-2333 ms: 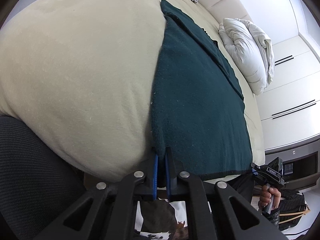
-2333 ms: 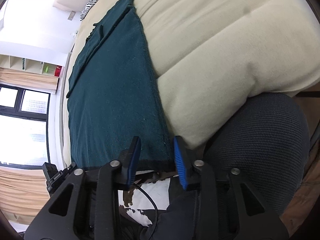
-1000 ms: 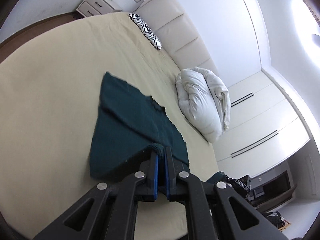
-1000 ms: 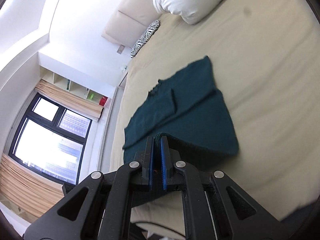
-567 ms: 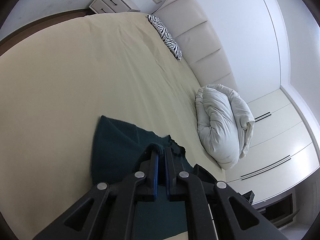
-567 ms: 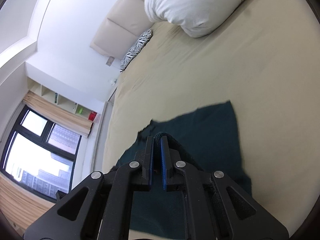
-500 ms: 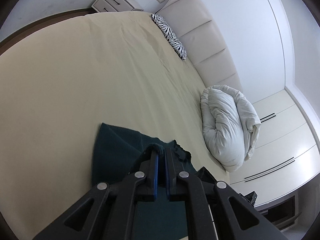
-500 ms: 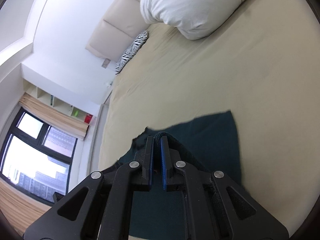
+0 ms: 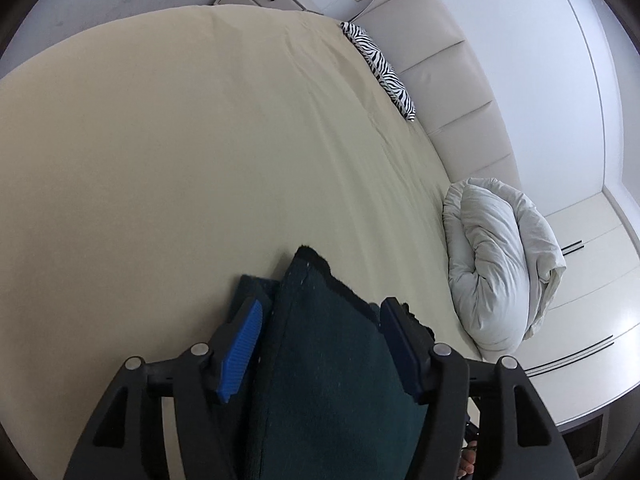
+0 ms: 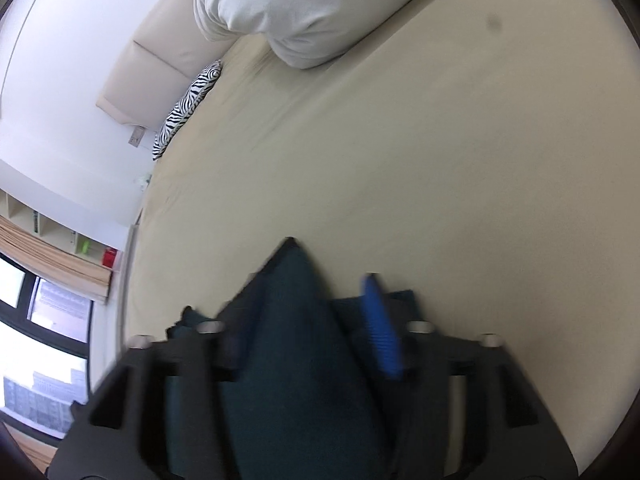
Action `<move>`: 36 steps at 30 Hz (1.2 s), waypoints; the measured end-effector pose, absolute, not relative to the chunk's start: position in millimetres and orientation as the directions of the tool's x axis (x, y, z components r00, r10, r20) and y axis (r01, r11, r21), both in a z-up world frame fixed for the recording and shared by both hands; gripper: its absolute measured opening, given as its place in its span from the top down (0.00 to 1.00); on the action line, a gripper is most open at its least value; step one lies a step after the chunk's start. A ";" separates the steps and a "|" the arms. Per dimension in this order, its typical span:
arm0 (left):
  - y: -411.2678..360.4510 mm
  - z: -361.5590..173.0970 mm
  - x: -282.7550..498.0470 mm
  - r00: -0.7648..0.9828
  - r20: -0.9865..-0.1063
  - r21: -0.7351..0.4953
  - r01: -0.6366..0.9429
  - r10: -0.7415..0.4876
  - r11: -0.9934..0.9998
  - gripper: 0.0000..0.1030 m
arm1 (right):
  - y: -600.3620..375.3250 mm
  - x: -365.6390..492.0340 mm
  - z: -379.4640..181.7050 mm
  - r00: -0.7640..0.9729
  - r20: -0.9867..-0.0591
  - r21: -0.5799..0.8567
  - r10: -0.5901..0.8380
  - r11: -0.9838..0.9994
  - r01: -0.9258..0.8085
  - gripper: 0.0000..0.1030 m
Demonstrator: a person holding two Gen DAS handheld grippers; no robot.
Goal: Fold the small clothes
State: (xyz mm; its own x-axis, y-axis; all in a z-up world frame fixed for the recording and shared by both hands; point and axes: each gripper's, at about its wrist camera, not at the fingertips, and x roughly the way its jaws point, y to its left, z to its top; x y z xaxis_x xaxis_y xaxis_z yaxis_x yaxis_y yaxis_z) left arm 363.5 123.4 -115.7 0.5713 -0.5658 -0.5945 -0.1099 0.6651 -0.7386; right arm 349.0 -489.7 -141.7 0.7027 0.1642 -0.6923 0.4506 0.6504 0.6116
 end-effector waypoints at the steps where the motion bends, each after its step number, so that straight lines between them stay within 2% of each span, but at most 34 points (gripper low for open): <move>1: 122.4 -112.6 351.8 0.576 -0.602 -0.718 -0.089 -0.553 0.690 0.38 | -487.2 342.2 -137.1 0.710 -0.685 0.606 0.163 0.669 0.431 0.46; 7: 112.9 -102.4 286.1 0.604 -0.642 -0.612 -0.031 -0.473 0.790 0.38 | -444.5 303.5 -107.0 0.698 -0.701 0.483 0.147 0.818 0.313 0.46; 10: 107.0 -99.8 256.3 0.614 -0.653 -0.569 -0.012 -0.444 0.822 0.38 | -416.3 277.4 -102.8 0.666 -0.737 0.379 0.117 0.887 0.263 0.46; 13: 96.3 -94.5 235.3 0.617 -0.660 -0.516 0.042 -0.429 0.855 0.38 | -402.7 254.4 -106.8 0.658 -0.744 0.341 0.119 0.914 0.221 0.48; 15: 87.3 -93.7 226.7 0.612 -0.678 -0.462 0.075 -0.407 0.883 0.38 | -402.1 217.5 -112.9 0.658 -0.743 0.349 0.122 0.909 0.226 0.48; 21: 72.6 -103.6 210.7 0.597 -0.710 -0.391 0.107 -0.374 0.914 0.38 | -407.7 191.7 -127.5 0.621 -0.782 0.274 0.050 0.923 0.270 0.49; 23: 75.3 -111.7 209.5 0.583 -0.719 -0.403 0.092 -0.377 0.911 0.42 | -406.6 186.7 -132.3 0.613 -0.788 0.262 0.051 0.929 0.260 0.51; 25: 78.4 -113.9 207.8 0.588 -0.724 -0.395 0.078 -0.362 0.916 0.48 | -403.6 181.8 -135.4 0.604 -0.796 0.241 0.039 0.936 0.257 0.57; 29: 87.8 -113.0 205.3 0.599 -0.719 -0.402 0.055 -0.353 0.914 0.53 | -404.0 169.4 -132.2 0.609 -0.793 0.224 0.009 0.934 0.278 0.71; 36: 89.1 -115.3 201.0 0.605 -0.725 -0.380 0.047 -0.330 0.924 0.53 | -389.9 148.8 -118.4 0.640 -0.768 0.178 -0.037 0.947 0.268 0.72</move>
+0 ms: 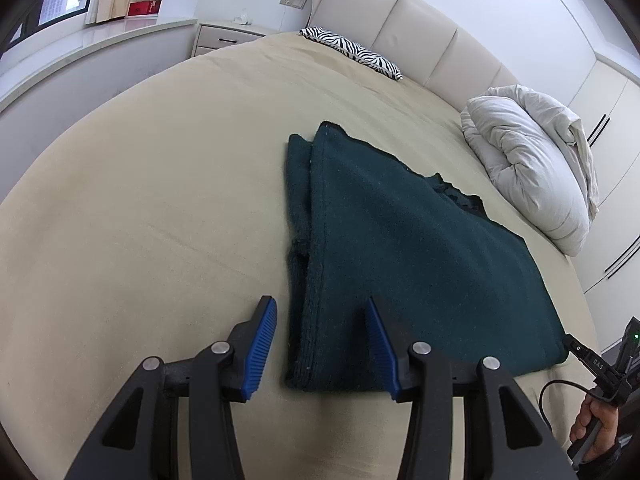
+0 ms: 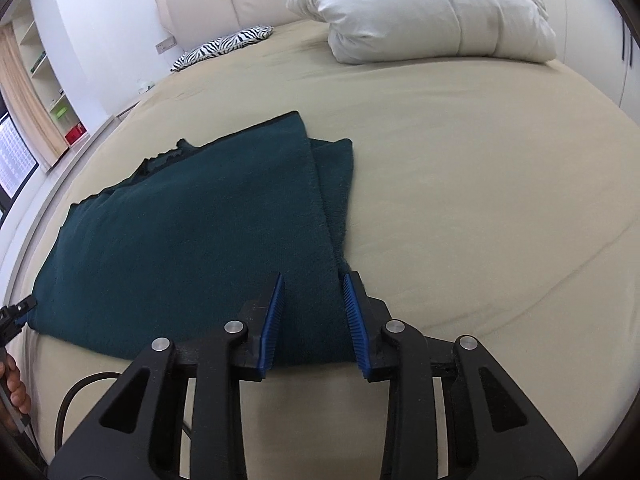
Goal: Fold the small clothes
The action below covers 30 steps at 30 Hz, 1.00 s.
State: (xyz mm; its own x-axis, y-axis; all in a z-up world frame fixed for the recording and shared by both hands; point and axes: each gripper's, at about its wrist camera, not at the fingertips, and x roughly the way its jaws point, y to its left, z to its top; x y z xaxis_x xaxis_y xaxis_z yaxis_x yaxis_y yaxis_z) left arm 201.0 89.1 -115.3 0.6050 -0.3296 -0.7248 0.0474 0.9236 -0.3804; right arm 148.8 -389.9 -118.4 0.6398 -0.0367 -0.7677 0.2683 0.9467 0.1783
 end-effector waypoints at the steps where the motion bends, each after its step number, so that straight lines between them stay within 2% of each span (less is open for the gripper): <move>1: 88.1 -116.3 201.5 0.603 -0.725 -0.382 0.051 -0.333 0.923 0.53 | -386.2 147.2 -117.4 0.641 -0.767 0.172 -0.033 0.952 0.255 0.72; 2: 87.1 -117.0 202.4 0.601 -0.726 -0.382 0.053 -0.335 0.923 0.53 | -383.3 146.7 -116.5 0.641 -0.767 0.166 -0.031 0.955 0.245 0.75; 3: 86.2 -117.2 202.7 0.601 -0.726 -0.380 0.056 -0.335 0.923 0.59 | -381.1 146.8 -117.2 0.637 -0.770 0.158 -0.031 0.958 0.238 0.83; 4: 85.0 -117.5 203.2 0.600 -0.729 -0.371 0.059 -0.329 0.927 0.71 | -379.4 147.5 -119.2 0.627 -0.778 0.146 -0.037 0.960 0.238 0.87; 5: 83.9 -117.7 203.4 0.600 -0.733 -0.359 0.057 -0.320 0.932 0.74 | -379.2 148.6 -120.4 0.622 -0.782 0.146 -0.035 0.960 0.237 0.92; 7: 83.8 -116.8 202.8 0.606 -0.732 -0.349 0.060 -0.312 0.935 0.82 | -379.9 148.5 -122.5 0.620 -0.785 0.158 -0.023 0.959 0.235 0.95; 10: 82.5 -115.1 201.4 0.610 -0.734 -0.328 0.068 -0.299 0.942 0.89 | -381.2 147.9 -123.9 0.617 -0.787 0.165 -0.015 0.958 0.234 0.97; 16: 80.3 -113.0 199.2 0.607 -0.743 -0.291 0.084 -0.280 0.953 0.92 | -390.7 140.6 -120.4 0.622 -0.783 0.226 0.015 0.938 0.263 0.98; 30: 92.9 -118.1 187.3 0.585 -0.752 -0.306 0.098 -0.304 0.947 0.93 | -421.4 106.1 -140.7 0.614 -0.788 0.333 0.053 0.875 0.352 0.99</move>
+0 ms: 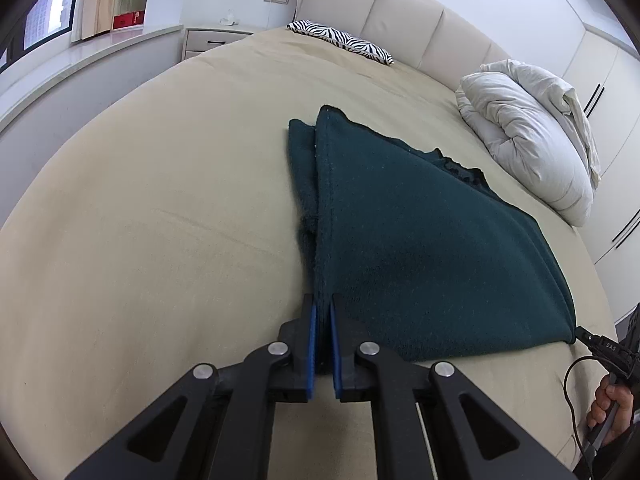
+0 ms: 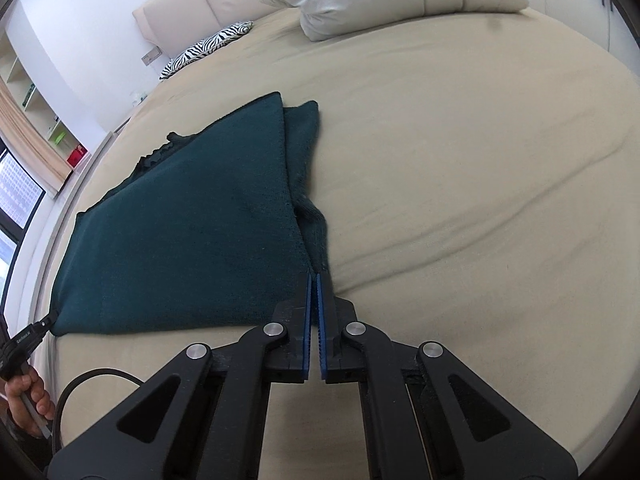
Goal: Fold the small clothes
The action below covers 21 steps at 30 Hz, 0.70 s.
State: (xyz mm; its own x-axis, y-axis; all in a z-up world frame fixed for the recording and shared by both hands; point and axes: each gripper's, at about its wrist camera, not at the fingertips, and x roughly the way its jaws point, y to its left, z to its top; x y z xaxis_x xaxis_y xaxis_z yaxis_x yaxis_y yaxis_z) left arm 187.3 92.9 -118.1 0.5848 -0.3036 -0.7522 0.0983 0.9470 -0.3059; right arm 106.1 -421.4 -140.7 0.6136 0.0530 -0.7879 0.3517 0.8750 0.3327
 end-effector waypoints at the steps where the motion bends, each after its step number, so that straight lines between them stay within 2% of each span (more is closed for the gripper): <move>1: 93.2 -117.7 186.3 0.586 -0.751 -0.305 0.099 -0.303 0.947 0.93 | -422.0 105.8 -140.8 0.616 -0.786 0.335 0.054 0.874 0.351 0.99; 21: 100.5 -123.1 178.4 0.572 -0.755 -0.335 0.082 -0.320 0.939 0.94 | -408.6 100.4 -133.8 0.607 -0.794 0.294 0.030 0.893 0.340 0.99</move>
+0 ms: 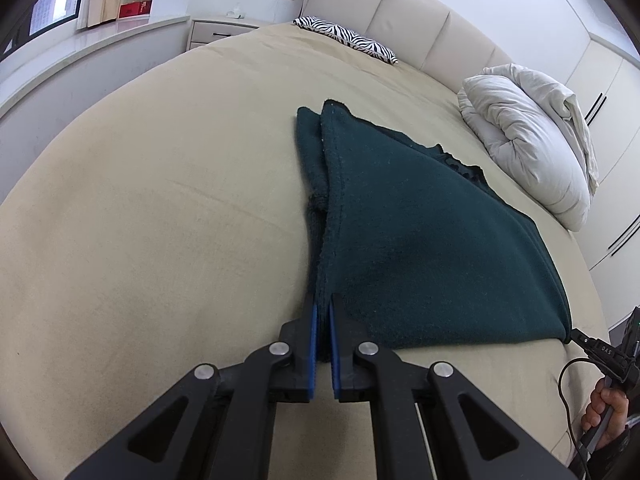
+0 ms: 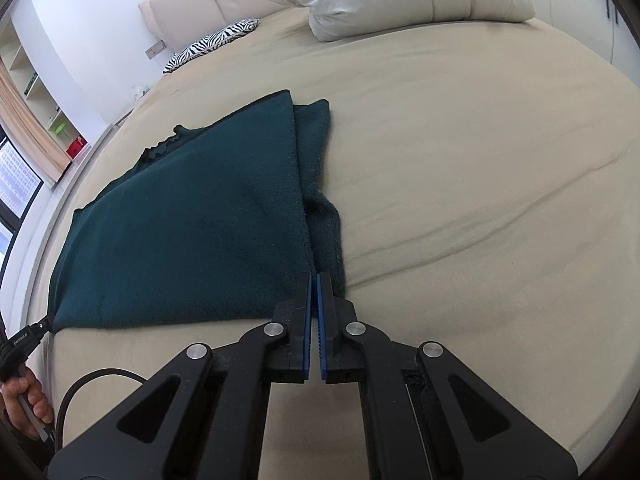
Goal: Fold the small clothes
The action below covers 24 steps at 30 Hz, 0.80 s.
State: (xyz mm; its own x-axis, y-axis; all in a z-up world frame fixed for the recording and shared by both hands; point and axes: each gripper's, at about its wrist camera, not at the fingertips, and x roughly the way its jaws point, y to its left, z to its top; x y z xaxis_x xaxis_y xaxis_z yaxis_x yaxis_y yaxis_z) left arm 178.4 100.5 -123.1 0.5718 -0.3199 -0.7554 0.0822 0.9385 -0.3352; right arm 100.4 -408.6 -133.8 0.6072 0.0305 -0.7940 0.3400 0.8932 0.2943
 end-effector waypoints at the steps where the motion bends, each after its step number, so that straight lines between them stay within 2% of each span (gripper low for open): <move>1: 100.9 -123.5 177.9 0.571 -0.756 -0.334 0.084 -0.320 0.939 0.94 | -410.0 98.6 -135.0 0.607 -0.794 0.301 0.033 0.889 0.344 0.99; 6: 102.9 -124.2 178.1 0.566 -0.758 -0.340 0.082 -0.325 0.937 0.94 | -422.1 94.0 -143.9 0.594 -0.804 0.312 0.025 0.869 0.385 1.00; 10: 102.8 -126.1 177.5 0.563 -0.757 -0.349 0.081 -0.332 0.934 0.93 | -432.6 90.1 -150.7 0.601 -0.796 0.367 0.071 0.846 0.386 1.00; 14: 106.3 -126.6 176.5 0.563 -0.750 -0.370 0.079 -0.347 0.926 0.93 | -431.7 84.8 -141.5 0.634 -0.771 0.378 0.064 0.847 0.374 0.95; 22: 108.4 -126.5 175.1 0.560 -0.750 -0.381 0.068 -0.351 0.922 0.89 | -436.3 85.6 -124.2 0.657 -0.753 0.394 0.038 0.825 0.404 0.94; 23: 109.4 -126.9 174.8 0.559 -0.749 -0.387 0.065 -0.354 0.920 0.89 | -435.9 86.5 -122.6 0.665 -0.746 0.401 0.043 0.825 0.398 0.90; 24: 109.8 -127.8 175.2 0.559 -0.749 -0.390 0.064 -0.357 0.918 0.89 | -434.8 86.6 -121.1 0.666 -0.745 0.400 0.042 0.827 0.395 0.74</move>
State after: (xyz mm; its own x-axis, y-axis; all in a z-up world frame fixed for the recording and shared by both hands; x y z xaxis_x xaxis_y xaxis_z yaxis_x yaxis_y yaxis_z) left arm 175.2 109.8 -127.8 0.5587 -0.3569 -0.7486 0.0637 0.9185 -0.3903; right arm 86.6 -434.8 -121.1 0.6661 0.0418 -0.7447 0.3953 0.8269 0.4000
